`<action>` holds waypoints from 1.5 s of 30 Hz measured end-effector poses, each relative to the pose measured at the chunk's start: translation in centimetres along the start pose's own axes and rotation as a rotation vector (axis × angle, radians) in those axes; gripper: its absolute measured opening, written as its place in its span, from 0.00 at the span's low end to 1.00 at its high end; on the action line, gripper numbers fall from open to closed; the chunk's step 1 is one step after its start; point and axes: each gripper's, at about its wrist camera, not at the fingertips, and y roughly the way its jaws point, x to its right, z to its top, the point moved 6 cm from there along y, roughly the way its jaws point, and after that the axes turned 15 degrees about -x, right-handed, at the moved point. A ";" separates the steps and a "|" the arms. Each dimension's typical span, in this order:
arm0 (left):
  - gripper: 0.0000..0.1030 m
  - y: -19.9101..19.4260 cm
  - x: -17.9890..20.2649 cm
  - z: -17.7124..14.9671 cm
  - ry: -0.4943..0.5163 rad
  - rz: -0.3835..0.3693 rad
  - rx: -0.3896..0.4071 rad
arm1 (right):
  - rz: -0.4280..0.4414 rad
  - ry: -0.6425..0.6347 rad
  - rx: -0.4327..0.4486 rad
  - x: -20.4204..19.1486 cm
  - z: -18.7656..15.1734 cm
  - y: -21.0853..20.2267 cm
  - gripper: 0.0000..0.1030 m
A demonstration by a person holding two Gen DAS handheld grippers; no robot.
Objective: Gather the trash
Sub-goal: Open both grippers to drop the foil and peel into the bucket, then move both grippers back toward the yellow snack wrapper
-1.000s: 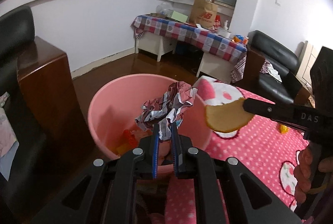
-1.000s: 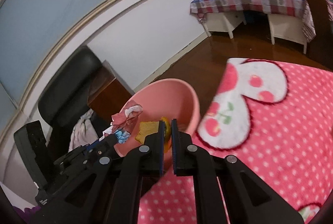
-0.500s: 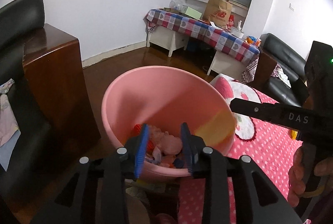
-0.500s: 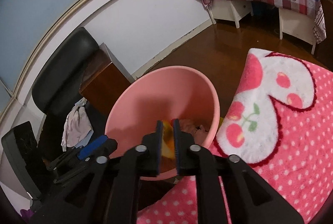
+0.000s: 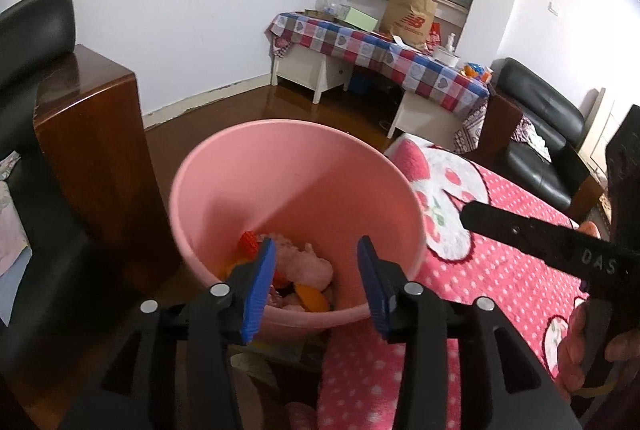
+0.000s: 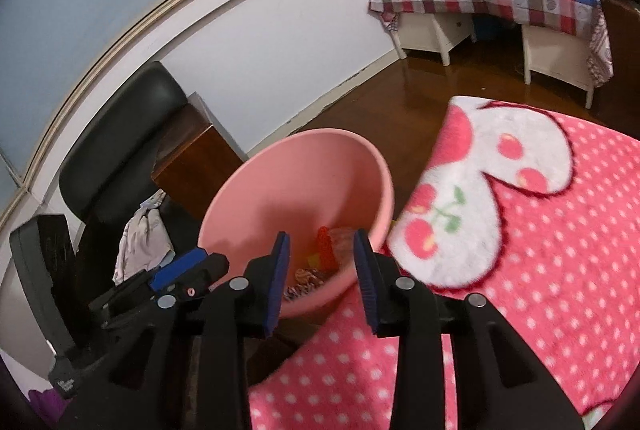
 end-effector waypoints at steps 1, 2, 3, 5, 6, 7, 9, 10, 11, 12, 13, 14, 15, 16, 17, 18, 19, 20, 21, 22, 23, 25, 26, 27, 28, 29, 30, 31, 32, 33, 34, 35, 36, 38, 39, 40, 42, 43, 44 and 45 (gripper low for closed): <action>0.43 0.0 0.4 -0.1 0.006 -0.002 -0.003 | -0.009 0.006 0.006 0.3 -0.5 -0.5 0.33; 0.44 0.1 0.8 -0.2 0.013 -0.005 -0.007 | -0.015 0.009 0.009 0.6 -0.8 -0.7 0.33; 0.45 0.1 1.3 -0.3 0.020 -0.009 -0.011 | -0.022 0.014 0.014 0.9 -1.1 -1.1 0.33; 0.45 0.1 2.1 -0.5 0.036 -0.014 -0.016 | -0.038 0.027 0.023 1.7 -2.0 -1.9 0.33; 0.46 0.2 2.6 -0.6 0.045 -0.016 -0.019 | -0.041 0.032 0.026 2.0 -2.3 -2.2 0.33; 0.46 0.2 3.1 -0.7 0.053 -0.020 -0.022 | -0.048 0.040 0.033 2.4 -2.7 -2.6 0.33; 0.47 0.2 4.0 -0.8 0.066 -0.026 -0.028 | -0.059 0.054 0.039 3.1 -3.2 -3.3 0.33; 0.47 0.3 4.4 -0.9 0.071 -0.031 -0.031 | -0.065 0.065 0.044 3.5 -3.6 -3.7 0.33; 0.47 0.4 4.9 -1.1 0.075 -0.036 -0.035 | -0.067 0.071 0.046 3.8 -4.0 -3.9 0.33; 0.48 0.5 5.3 -1.2 0.080 -0.040 -0.040 | -0.071 0.079 0.047 4.2 -4.3 -4.2 0.33; 0.48 0.6 5.7 -1.1 0.086 -0.043 -0.046 | -0.075 0.087 0.048 4.5 -4.6 -4.4 0.33; 0.48 0.7 6.0 -1.2 0.093 -0.046 -0.052 | -0.081 0.095 0.050 4.9 -5.1 -4.7 0.33; 0.49 0.8 6.5 -1.2 0.100 -0.047 -0.058 | -0.087 0.103 0.053 5.3 -5.5 -5.0 0.33; 0.49 0.8 7.1 -1.4 0.109 -0.048 -0.063 | -0.091 0.110 0.055 5.7 -5.9 -5.3 0.33; 0.49 0.8 7.6 -1.5 0.117 -0.050 -0.065 | -0.093 0.116 0.056 5.9 -6.2 -5.4 0.34; 0.49 0.9 8.1 -1.6 0.124 -0.052 -0.067 | -0.094 0.123 0.058 6.3 -6.5 -5.6 0.37; 0.50 0.9 8.5 -1.7 0.131 -0.054 -0.069 | -0.093 0.129 0.061 6.5 -6.8 -5.8 0.43; 0.50 0.9 8.9 -1.8 0.138 -0.057 -0.070 | -0.092 0.136 0.065 6.8 -7.1 -6.0 0.45; 0.51 0.9 9.3 -2.0 0.144 -0.060 -0.072 | -0.092 0.141 0.066 7.0 -7.3 -6.2 0.45; 0.52 1.0 9.8 -2.1 0.152 -0.061 -0.074 | -0.093 0.146 0.067 7.3 -7.7 -6.3 0.45; 0.52 1.0 10.2 -2.2 0.159 -0.062 -0.076 | -0.094 0.148 0.069 7.5 -7.8 -6.4 0.45; 0.52 1.0 11.0 -2.4 0.175 -0.063 -0.081 | -0.098 0.151 0.074 7.7 -8.2 -6.7 0.45; 0.53 1.0 11.2 -2.5 0.181 -0.064 -0.083 | -0.102 0.154 0.077 8.0 -8.5 -6.9 0.45; 0.53 1.1 11.6 -2.5 0.187 -0.065 -0.085 | -0.104 0.156 0.078 8.1 -8.7 -7.1 0.45; 0.53 1.1 12.0 -2.6 0.193 -0.066 -0.087 | -0.107 0.161 0.081 8.4 -8.9 -7.2 0.45; 0.53 1.1 12.3 -2.7 0.198 -0.069 -0.089 | -0.108 0.165 0.083 8.6 -9.1 -7.4 0.45; 0.53 1.2 12.5 -2.7 0.203 -0.071 -0.091 | -0.110 0.169 0.085 8.8 -9.2 -7.5 0.45; 0.53 1.2 12.8 -2.8 0.207 -0.073 -0.094 | -0.111 0.174 0.088 9.0 -9.4 -7.7 0.45; 0.53 1.2 13.0 -2.9 0.213 -0.075 -0.098 | -0.112 0.181 0.091 9.3 -9.6 -7.9 0.45; 0.53 1.3 13.3 -3.0 0.217 -0.076 -0.102 | -0.114 0.187 0.095 9.6 -9.8 -8.1 0.45; 0.53 1.4 13.6 -3.0 0.223 -0.080 -0.106 | -0.117 0.194 0.098 9.9 -10.0 -8.3 0.45; 0.53 1.5 13.9 -3.1 0.227 -0.082 -0.110 | -0.119 0.200 0.101 10.2 -10.2 -8.4 0.45; 0.53 1.6 14.2 -3.1 0.233 -0.083 -0.113 | -0.122 0.207 0.104 10.5 -10.4 -8.6 0.45; 0.53 1.7 14.8 -3.2 0.245 -0.085 -0.117 | -0.126 0.222 0.108 11.0 -10.8 -8.9 0.45; 0.53 1.7 15.1 -3.3 0.251 -0.086 -0.119 | -0.127 0.229 0.110 11.3 -11.0 -9.0 0.45; 0.53 1.9 15.5 -3.4 0.258 -0.086 -0.121 | -0.130 0.238 0.113 11.7 -11.2 -9.2 0.45; 0.53 2.0 16.0 -3.4 0.268 -0.087 -0.123 | -0.133 0.248 0.116 12.2 -11.5 -9.4 0.45; 0.53 2.0 16.3 -3.5 0.273 -0.087 -0.125 | -0.136 0.255 0.120 12.6 -11.7 -9.6 0.45; 0.53 2.1 16.6 -3.5 0.279 -0.087 -0.127 | -0.138 0.260 0.123 12.8 -11.8 -9.7 0.45; 0.54 2.1 17.0 -3.5 0.286 -0.087 -0.128 | -0.141 0.264 0.126 13.1 -11.9 -9.9 0.45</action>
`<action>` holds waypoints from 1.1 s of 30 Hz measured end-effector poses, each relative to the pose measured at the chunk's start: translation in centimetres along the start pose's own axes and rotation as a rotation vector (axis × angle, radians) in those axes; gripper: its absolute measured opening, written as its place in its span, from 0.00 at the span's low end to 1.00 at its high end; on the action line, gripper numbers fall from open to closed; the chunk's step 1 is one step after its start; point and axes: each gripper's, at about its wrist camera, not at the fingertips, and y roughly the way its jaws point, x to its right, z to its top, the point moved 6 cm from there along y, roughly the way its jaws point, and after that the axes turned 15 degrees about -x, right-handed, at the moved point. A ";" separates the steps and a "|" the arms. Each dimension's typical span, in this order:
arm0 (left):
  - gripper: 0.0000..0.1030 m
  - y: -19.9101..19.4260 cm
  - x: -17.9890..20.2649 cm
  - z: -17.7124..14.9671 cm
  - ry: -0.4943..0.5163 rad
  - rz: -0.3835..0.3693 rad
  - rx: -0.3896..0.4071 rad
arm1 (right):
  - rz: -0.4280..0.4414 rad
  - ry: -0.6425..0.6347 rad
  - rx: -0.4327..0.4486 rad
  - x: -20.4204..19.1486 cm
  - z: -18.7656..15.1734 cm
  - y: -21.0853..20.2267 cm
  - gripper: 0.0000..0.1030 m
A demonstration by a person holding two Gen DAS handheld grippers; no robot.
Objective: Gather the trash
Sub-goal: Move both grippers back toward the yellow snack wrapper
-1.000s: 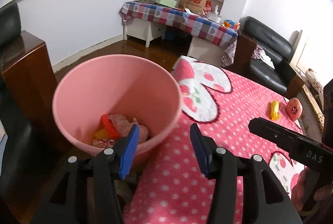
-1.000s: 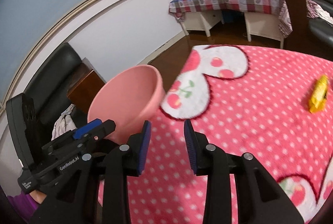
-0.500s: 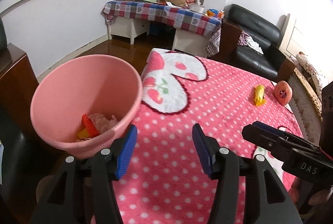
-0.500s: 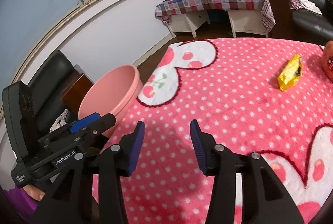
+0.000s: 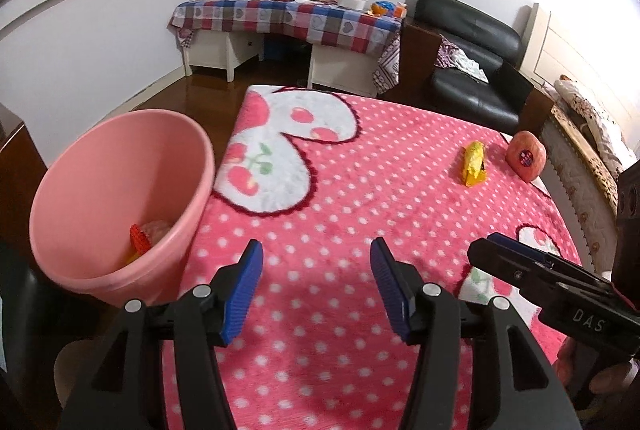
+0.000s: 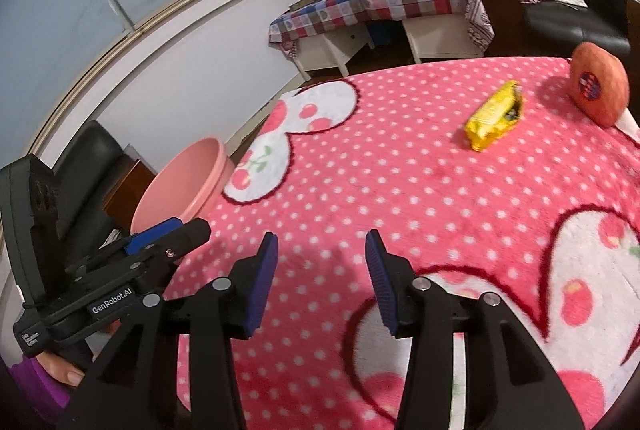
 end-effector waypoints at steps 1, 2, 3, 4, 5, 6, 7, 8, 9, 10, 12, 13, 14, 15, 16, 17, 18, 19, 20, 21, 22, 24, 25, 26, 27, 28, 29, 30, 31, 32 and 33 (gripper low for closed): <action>0.54 0.1 0.3 0.1 0.009 0.001 -0.002 | -0.004 0.007 0.005 0.4 -0.1 -0.2 0.45; 0.54 0.1 0.6 0.1 0.015 0.002 -0.004 | -0.006 0.011 0.008 0.7 -0.1 -0.3 0.45; 0.54 0.2 0.9 0.3 0.022 0.002 -0.006 | -0.009 0.018 0.013 1.1 -0.2 -0.5 0.45; 0.54 0.3 1.2 0.3 0.027 0.002 -0.007 | -0.012 0.024 0.017 1.5 -0.3 -0.6 0.45; 0.54 0.5 1.5 0.4 0.033 0.001 -0.009 | -0.015 0.029 0.020 1.7 -0.4 -0.7 0.45; 0.54 0.6 1.9 0.5 0.040 0.000 -0.011 | -0.017 0.036 0.022 2.1 -0.4 -0.8 0.45; 0.54 0.8 2.3 0.6 0.047 0.000 -0.013 | -0.020 0.045 0.026 2.5 -0.5 -0.9 0.45; 0.54 0.9 2.6 0.6 0.054 0.000 -0.014 | -0.021 0.051 0.027 2.8 -0.6 -1.0 0.45; 0.54 0.9 2.9 0.7 0.060 0.000 -0.015 | -0.024 0.059 0.028 3.2 -0.7 -1.1 0.45; 0.53 1.1 3.2 0.7 0.066 0.000 -0.016 | -0.026 0.065 0.029 3.5 -0.8 -1.2 0.45; 0.54 1.2 3.7 0.9 0.075 -0.002 -0.018 | -0.032 0.073 0.033 3.9 -0.8 -1.3 0.45; 0.54 1.4 3.9 1.0 0.080 -0.002 -0.020 | -0.034 0.075 0.034 4.0 -0.8 -1.3 0.45; 0.54 1.5 4.2 1.1 0.085 -0.001 -0.021 | -0.038 0.078 0.038 4.3 -0.8 -1.4 0.45; 0.54 1.6 4.4 1.1 0.090 0.000 -0.023 | -0.041 0.080 0.041 4.5 -0.8 -1.6 0.45; 0.54 1.7 4.7 1.2 0.096 0.000 -0.025 | -0.045 0.083 0.045 4.7 -0.8 -1.6 0.45; 0.54 1.8 4.9 1.3 0.101 0.000 -0.027 | -0.048 0.088 0.050 5.0 -0.8 -1.8 0.45; 0.54 1.9 5.2 1.4 0.107 0.000 -0.029 | -0.049 0.091 0.053 5.2 -0.9 -1.9 0.45; 0.54 2.0 5.5 1.4 0.115 0.002 -0.031 | -0.051 0.095 0.057 5.4 -0.9 -2.0 0.45; 0.54 2.1 5.7 1.5 0.123 0.003 -0.031 | -0.054 0.103 0.061 5.7 -0.9 -2.1 0.45; 0.54 2.2 6.0 1.5 0.130 0.004 -0.032 | -0.055 0.109 0.063 6.0 -1.0 -2.1 0.45; 0.54 2.3 6.3 1.6 0.138 0.003 -0.032 | -0.057 0.115 0.064 6.2 -1.0 -2.1 0.45; 0.54 2.6 6.8 1.8 0.147 0.003 -0.033 | -0.059 0.125 0.064 6.6 -1.2 -2.2 0.45; 0.54 2.8 7.1 1.9 0.151 0.002 -0.034 | -0.060 0.131 0.064 6.8 -1.2 -2.2 0.45; 0.54 2.9 7.3 1.9 0.156 0.001 -0.035 | -0.061 0.138 0.064 7.1 -1.3 -2.2 0.45; 0.54 3.0 7.5 1.9 0.160 0.000 -0.037 | -0.061 0.143 0.066 7.3 -1.3 -2.3 0.45; 0.54 3.2 7.7 2.0 0.165 -0.001 -0.038 | -0.062 0.147 0.066 7.4 -1.3 -2.3 0.45; 0.54 3.3 8.0 2.0 0.171 -0.002 -0.039 | -0.063 0.152 0.067 7.6 -1.4 -2.4 0.45; 0.54 3.4 8.2 2.1 0.176 -0.002 -0.040 | -0.063 0.156 0.068 7.8 -1.4 -2.4 0.45; 0.54 3.6 8.4 2.2 0.182 -0.002 -0.040 | -0.063 0.164 0.069 8.0 -1.5 -2.4 0.45; 0.54 3.7 8.6 2.2 0.186 -0.003 -0.041 | -0.062 0.170 0.070 8.2 -1.5 -2.4 0.45; 0.54 3.8 8.8 2.3 0.192 -0.004 -0.041 | -0.061 0.178 0.072 8.4 -1.5 -2.4 0.45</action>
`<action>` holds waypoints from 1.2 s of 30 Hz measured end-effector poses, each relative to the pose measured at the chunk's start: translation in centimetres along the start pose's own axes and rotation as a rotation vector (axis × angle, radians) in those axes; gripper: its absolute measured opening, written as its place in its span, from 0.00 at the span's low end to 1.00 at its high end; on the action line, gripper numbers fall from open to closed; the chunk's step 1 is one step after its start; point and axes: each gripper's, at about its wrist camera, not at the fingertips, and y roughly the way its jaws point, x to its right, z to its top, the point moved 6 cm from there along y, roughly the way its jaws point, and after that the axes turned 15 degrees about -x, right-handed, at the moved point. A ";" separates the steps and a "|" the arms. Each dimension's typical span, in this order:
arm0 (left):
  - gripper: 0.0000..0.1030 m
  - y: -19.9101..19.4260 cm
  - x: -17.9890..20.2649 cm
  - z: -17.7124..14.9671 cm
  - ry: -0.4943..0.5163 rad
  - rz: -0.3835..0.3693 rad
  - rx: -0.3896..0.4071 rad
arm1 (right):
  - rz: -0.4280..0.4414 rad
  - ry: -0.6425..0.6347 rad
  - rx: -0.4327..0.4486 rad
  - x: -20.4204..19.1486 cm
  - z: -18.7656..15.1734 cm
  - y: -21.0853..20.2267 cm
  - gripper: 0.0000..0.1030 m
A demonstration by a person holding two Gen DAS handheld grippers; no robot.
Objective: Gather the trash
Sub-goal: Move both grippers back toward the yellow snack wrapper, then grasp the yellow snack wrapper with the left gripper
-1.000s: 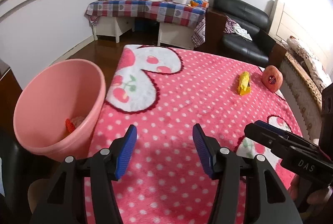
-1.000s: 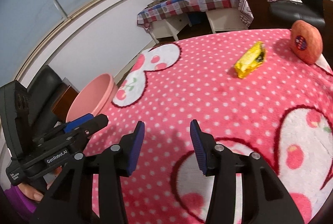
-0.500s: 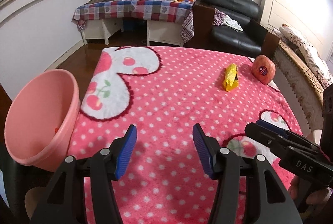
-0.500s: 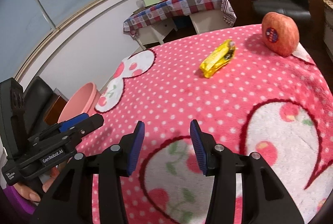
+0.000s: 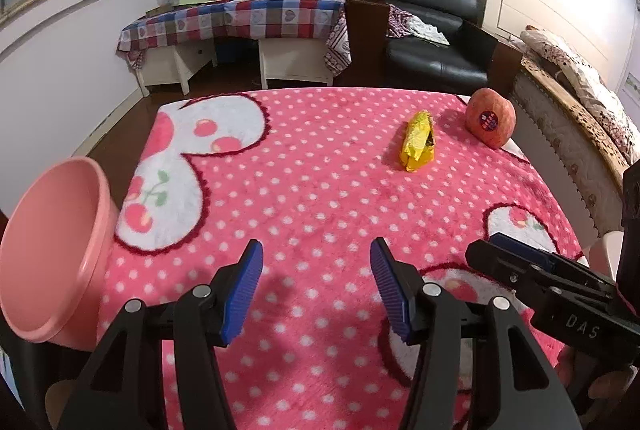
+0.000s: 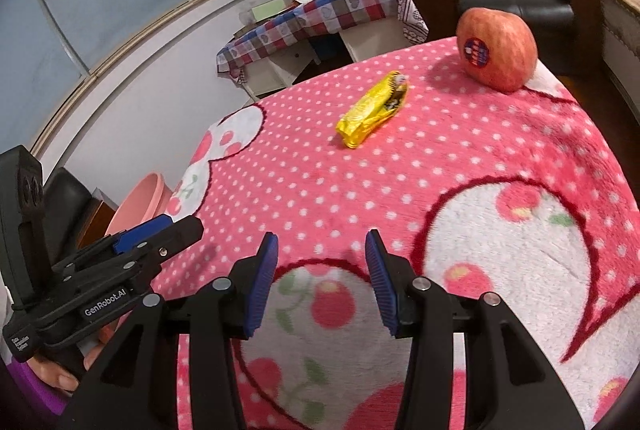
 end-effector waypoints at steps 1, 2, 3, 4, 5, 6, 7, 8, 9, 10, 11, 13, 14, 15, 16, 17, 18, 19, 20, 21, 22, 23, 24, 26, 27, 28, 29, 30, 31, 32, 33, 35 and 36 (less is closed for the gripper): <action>0.54 0.1 0.2 0.1 0.004 -0.001 0.000 | 0.001 0.012 0.003 0.3 0.0 0.0 0.45; 0.54 0.3 0.3 0.3 0.007 -0.003 0.001 | 0.002 0.019 0.004 0.5 -0.1 -0.1 0.45; 0.54 0.4 0.5 0.4 0.010 -0.006 0.000 | 0.004 0.025 0.006 0.6 -0.1 -0.1 0.45; 0.54 0.6 0.7 0.6 0.013 -0.011 -0.001 | 0.005 0.033 0.009 0.8 -0.1 -0.1 0.45; 0.54 0.7 0.9 0.8 0.015 -0.015 -0.003 | 0.006 0.036 0.012 0.9 -0.1 -0.2 0.45; 0.54 0.8 1.1 1.0 0.019 -0.018 -0.004 | 0.006 0.039 0.018 1.0 -0.1 -0.3 0.45; 0.54 1.0 1.4 1.2 0.026 -0.022 -0.003 | 0.005 0.041 0.028 1.1 0.0 -0.5 0.45; 0.54 1.1 1.6 1.4 0.032 -0.024 -0.001 | 0.002 0.043 0.036 1.2 0.1 -0.7 0.45; 0.54 1.2 1.8 1.7 0.041 -0.025 0.002 | -0.001 0.044 0.041 1.4 0.1 -0.8 0.45; 0.54 1.3 2.2 2.0 0.050 -0.027 0.005 | -0.005 0.047 0.046 1.6 0.1 -1.0 0.45; 0.54 1.4 2.4 2.2 0.059 -0.030 0.009 | -0.014 0.053 0.055 1.9 0.3 -1.2 0.45; 0.54 1.7 3.1 2.9 0.076 -0.039 0.011 | -0.022 0.066 0.063 2.6 0.5 -1.5 0.45; 0.54 1.9 3.4 3.2 0.083 -0.043 0.011 | -0.025 0.073 0.067 2.9 0.6 -1.6 0.45; 0.54 2.1 3.7 3.5 0.090 -0.046 0.009 | -0.028 0.081 0.071 3.1 0.7 -1.7 0.45; 0.54 2.3 4.0 3.8 0.097 -0.051 0.006 | -0.031 0.086 0.075 3.4 0.7 -1.8 0.45; 0.54 2.6 4.3 4.1 0.101 -0.056 0.003 | -0.036 0.090 0.081 3.6 0.7 -1.9 0.45; 0.54 2.8 4.7 4.5 0.105 -0.064 -0.002 | -0.040 0.091 0.085 3.7 0.7 -1.9 0.45; 0.54 3.1 5.0 4.9 0.110 -0.073 -0.007 | -0.043 0.092 0.088 3.8 0.8 -1.9 0.45; 0.54 3.3 5.3 5.2 0.114 -0.079 -0.011 | -0.042 0.095 0.090 3.9 0.7 -1.9 0.45; 0.54 3.6 5.7 5.6 0.120 -0.083 -0.014 | -0.039 0.099 0.088 3.9 0.7 -1.8 0.45; 0.54 3.9 6.1 5.9 0.127 -0.086 -0.015 | -0.038 0.103 0.087 4.0 0.7 -1.8 0.45; 0.54 4.2 6.5 6.3 0.135 -0.089 -0.015 | -0.034 0.108 0.085 4.1 0.7 -1.7 0.45; 0.54 4.4 7.0 6.6 0.145 -0.093 -0.013 | -0.030 0.110 0.083 4.2 0.7 -1.6 0.45; 0.54 4.9 7.7 7.3 0.164 -0.090 -0.009 | -0.019 0.111 0.081 4.2 0.7 -1.5 0.45; 0.54 5.2 8.0 7.7 0.171 -0.088 -0.008 | -0.011 0.112 0.079 4.2 0.7 -1.5 0.45; 0.54 5.6 8.3 8.1 0.175 -0.089 -0.008 | -0.006 0.113 0.079 4.2 0.7 -1.5 0.45; 0.54 5.8 8.5 8.4 0.176 -0.091 -0.008 | 0.003 0.115 0.083 4.3 0.7 -1.5 0.45; 0.54 6.1 8.8 8.7 0.177 -0.092 -0.007 | 0.011 0.116 0.087 4.3 0.7 -1.6 0.45; 0.54 6.4 9.0 9.0 0.177 -0.090 -0.008 | 0.018 0.117 0.090 4.3 0.7 -1.6 0.45; 0.54 6.7 9.1 9.4 0.177 -0.086 -0.008 | 0.026 0.119 0.091 4.4 0.7 -1.6 0.45; 0.54 6.9 9.2 9.7 0.177 -0.084 -0.007 | 0.032 0.121 0.092 4.4 0.7 -1.6 0.45; 0.54 7.4 9.6 10.2 0.177 -0.075 -0.004 | 0.042 0.128 0.096 4.5 0.7 -1.7 0.45; 0.54 7.6 9.7 10.5 0.178 -0.072 -0.004 | 0.045 0.129 0.096 4.5 0.6 -1.7 0.45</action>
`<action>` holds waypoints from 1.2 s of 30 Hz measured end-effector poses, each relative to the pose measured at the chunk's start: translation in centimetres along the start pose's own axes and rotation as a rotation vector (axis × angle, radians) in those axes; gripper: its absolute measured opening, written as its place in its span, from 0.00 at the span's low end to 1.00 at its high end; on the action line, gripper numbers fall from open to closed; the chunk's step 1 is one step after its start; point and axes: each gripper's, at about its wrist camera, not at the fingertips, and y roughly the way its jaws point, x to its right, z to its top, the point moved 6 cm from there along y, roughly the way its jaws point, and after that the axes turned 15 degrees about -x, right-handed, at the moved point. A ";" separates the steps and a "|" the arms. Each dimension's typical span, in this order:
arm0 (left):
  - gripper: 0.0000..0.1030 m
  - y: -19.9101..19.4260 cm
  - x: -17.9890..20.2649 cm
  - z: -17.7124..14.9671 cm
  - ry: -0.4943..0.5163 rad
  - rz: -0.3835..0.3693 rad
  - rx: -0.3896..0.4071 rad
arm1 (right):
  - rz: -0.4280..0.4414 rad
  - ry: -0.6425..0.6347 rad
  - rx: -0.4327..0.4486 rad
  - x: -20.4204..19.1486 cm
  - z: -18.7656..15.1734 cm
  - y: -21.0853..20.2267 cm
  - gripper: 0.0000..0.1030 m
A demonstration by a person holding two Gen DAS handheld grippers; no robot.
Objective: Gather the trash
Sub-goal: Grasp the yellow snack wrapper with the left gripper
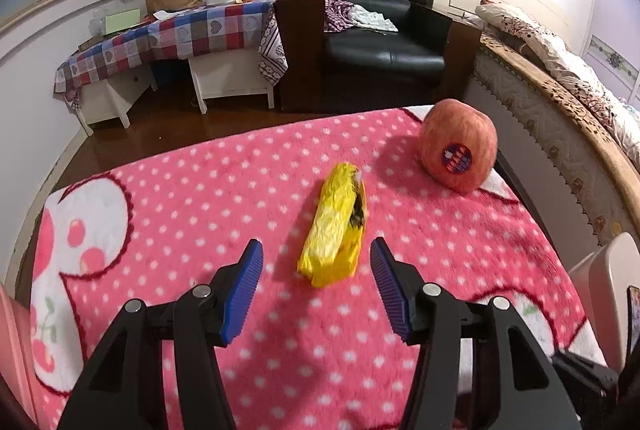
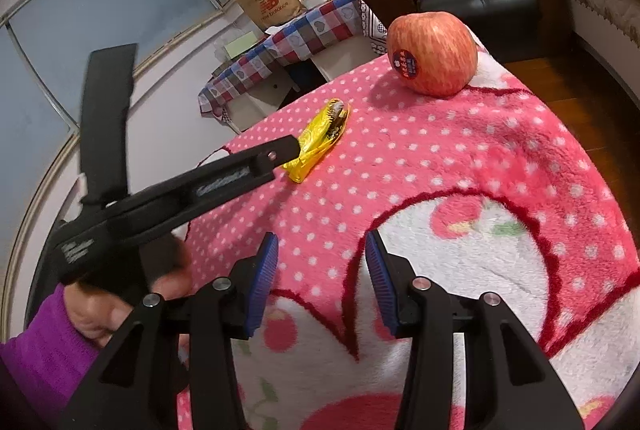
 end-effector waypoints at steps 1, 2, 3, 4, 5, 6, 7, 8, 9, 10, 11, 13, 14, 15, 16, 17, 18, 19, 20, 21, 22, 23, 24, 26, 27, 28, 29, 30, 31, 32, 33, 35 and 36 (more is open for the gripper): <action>0.54 0.2 0.0 0.2 0.000 0.004 -0.001 | 0.004 0.002 0.000 0.0 0.0 0.0 0.45; 0.54 0.4 0.0 0.4 0.000 0.009 -0.003 | 0.007 0.002 -0.001 0.0 0.0 0.0 0.45; 0.54 0.7 0.1 0.6 0.000 0.012 -0.006 | 0.009 0.003 -0.002 0.0 0.0 0.0 0.45; 0.54 0.9 0.1 0.8 0.001 0.015 -0.009 | 0.011 0.003 -0.003 0.1 0.0 0.0 0.45; 0.54 1.1 0.1 0.9 0.003 0.018 -0.012 | 0.014 0.005 -0.003 0.1 0.0 0.0 0.45; 0.53 1.3 0.1 0.9 0.008 0.022 -0.016 | 0.016 0.005 -0.002 0.1 0.0 -0.1 0.45; 0.53 1.5 0.2 1.0 0.014 0.024 -0.018 | 0.016 0.006 -0.001 0.1 0.0 -0.1 0.45; 0.53 1.7 0.3 1.0 0.022 0.027 -0.021 | 0.018 0.008 0.000 0.1 0.0 -0.1 0.45; 0.53 1.9 0.4 1.0 0.030 0.029 -0.025 | 0.020 0.009 0.001 0.2 0.0 -0.2 0.45; 0.48 2.1 0.5 1.0 0.036 0.031 -0.028 | 0.022 0.011 0.002 0.2 0.0 -0.2 0.45; 0.45 2.2 0.6 1.0 0.040 0.030 -0.029 | 0.023 0.012 0.003 0.2 0.0 -0.2 0.45; 0.37 2.3 0.7 0.9 0.045 0.020 -0.037 | 0.026 0.015 0.006 0.3 0.0 -0.3 0.45; 0.30 2.4 0.8 0.9 0.047 0.017 -0.037 | 0.026 0.016 0.006 0.3 0.0 -0.3 0.45; 0.26 2.4 0.9 0.9 0.051 0.016 -0.036 | 0.027 0.017 0.006 0.3 0.1 -0.3 0.45; 0.24 2.4 0.9 0.9 0.055 0.019 -0.032 | 0.027 0.018 0.006 0.3 0.1 -0.2 0.45; 0.20 2.4 1.1 0.8 0.060 0.023 -0.026 | 0.027 0.017 0.006 0.3 0.1 -0.2 0.45; 0.18 2.3 1.1 0.8 0.063 0.025 -0.021 | 0.027 0.017 0.006 0.3 0.1 -0.2 0.45; 0.17 2.3 1.2 0.7 0.062 0.028 -0.014 | 0.027 0.017 0.006 0.3 0.1 -0.3 0.45; 0.17 2.2 1.2 0.6 0.059 0.027 -0.010 | 0.027 0.017 0.006 0.4 0.1 -0.2 0.45; 0.16 2.1 1.2 0.5 0.054 0.025 -0.006 | 0.027 0.018 0.006 0.4 0.1 -0.3 0.45; 0.15 1.9 1.1 0.4 0.047 0.024 -0.004 | 0.026 0.018 0.006 0.4 0.1 -0.2 0.45; 0.14 1.7 1.0 0.3 0.042 0.022 -0.003 | 0.026 0.019 0.006 0.4 0.1 -0.2 0.45; 0.14 1.4 0.9 0.2 0.036 0.021 -0.001 | 0.026 0.019 0.005 0.4 0.1 -0.2 0.45; 0.13 0.9 0.6 -0.1 0.027 0.018 0.001 | 0.025 0.020 0.005 0.5 0.1 -0.2 0.45; 0.12 0.6 0.5 -0.3 0.022 0.014 0.003 | 0.025 0.021 0.005 0.5 0.1 -0.1 0.45; 0.05 0.3 0.4 -0.5 0.019 0.010 0.005 | 0.025 0.022 0.005 0.6 0.1 -0.1 0.45; 0.05 0.0 0.3 -0.7 0.015 0.008 0.005 | 0.024 0.023 0.005 0.6 0.1 -0.1 0.45; 0.05 -0.3 0.2 -0.9 0.010 0.006 0.008 | 0.024 0.025 0.004 0.6 0.1 0.0 0.45; 0.05 -0.7 0.1 -1.2 0.006 0.002 0.011 | 0.023 0.026 0.003 0.7 0.1 0.0 0.45; 0.04 -0.9 0.0 -1.4 0.005 0.000 0.014 | 0.023 0.027 0.002 0.7 0.1 0.1 0.45; 0.04 -1.2 0.0 -1.7 0.004 -0.001 0.016 | 0.022 0.028 0.001 0.7 0.1 0.1 0.45; 0.03 -1.7 -0.1 -2.3 0.002 -0.007 0.017 | 0.021 0.030 0.002 0.7 0.1 0.1 0.45; 0.03 -1.9 -0.1 -2.6 0.002 -0.013 0.018 | 0.020 0.031 0.003 0.8 0.1 0.1 0.45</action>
